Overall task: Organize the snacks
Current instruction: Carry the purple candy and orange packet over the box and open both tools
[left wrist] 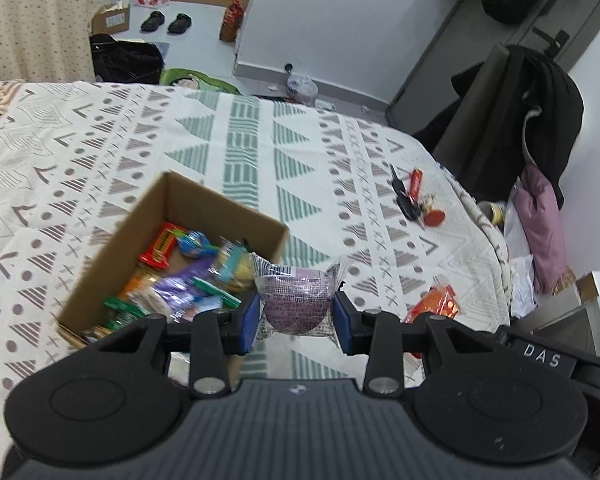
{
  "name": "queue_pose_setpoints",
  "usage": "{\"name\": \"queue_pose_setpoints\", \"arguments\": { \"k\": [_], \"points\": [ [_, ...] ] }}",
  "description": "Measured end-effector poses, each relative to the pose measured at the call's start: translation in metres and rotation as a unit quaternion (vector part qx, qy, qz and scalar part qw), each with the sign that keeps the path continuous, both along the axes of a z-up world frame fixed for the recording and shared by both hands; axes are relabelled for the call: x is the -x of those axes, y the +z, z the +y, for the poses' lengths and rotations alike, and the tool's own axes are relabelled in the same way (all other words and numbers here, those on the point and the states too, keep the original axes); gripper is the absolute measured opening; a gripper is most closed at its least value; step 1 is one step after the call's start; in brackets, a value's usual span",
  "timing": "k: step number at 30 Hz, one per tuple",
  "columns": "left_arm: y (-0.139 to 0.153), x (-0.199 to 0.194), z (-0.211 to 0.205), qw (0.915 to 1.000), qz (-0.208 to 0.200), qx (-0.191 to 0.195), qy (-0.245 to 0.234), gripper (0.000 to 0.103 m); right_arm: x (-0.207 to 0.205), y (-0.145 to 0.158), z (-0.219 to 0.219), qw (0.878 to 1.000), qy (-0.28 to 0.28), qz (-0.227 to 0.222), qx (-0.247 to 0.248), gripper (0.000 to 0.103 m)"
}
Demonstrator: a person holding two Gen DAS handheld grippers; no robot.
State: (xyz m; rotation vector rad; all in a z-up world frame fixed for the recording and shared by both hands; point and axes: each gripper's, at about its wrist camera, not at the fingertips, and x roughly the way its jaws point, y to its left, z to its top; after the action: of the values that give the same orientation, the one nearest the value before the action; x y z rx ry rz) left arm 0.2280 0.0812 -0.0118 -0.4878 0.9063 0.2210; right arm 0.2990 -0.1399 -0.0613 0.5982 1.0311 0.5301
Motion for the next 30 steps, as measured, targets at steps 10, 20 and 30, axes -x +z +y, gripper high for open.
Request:
{"name": "queue_pose_setpoints", "arguments": {
  "k": [10,20,30],
  "points": [
    [0.012,0.008,0.049,0.9995,-0.014,0.003,0.029,0.038,0.005,0.01,0.039,1.0,0.025,-0.008,-0.004,0.017],
    [0.0,0.003,0.084,0.9984,-0.01,0.023,0.051,0.041,0.002,0.01,0.074,0.999,0.048,-0.007,0.006,0.017],
    [-0.009,0.01,0.113,0.9964,0.003,0.038,0.076,0.047,-0.007,0.006,0.108,0.998,0.061,-0.002,0.009,0.017]
  ]
}}
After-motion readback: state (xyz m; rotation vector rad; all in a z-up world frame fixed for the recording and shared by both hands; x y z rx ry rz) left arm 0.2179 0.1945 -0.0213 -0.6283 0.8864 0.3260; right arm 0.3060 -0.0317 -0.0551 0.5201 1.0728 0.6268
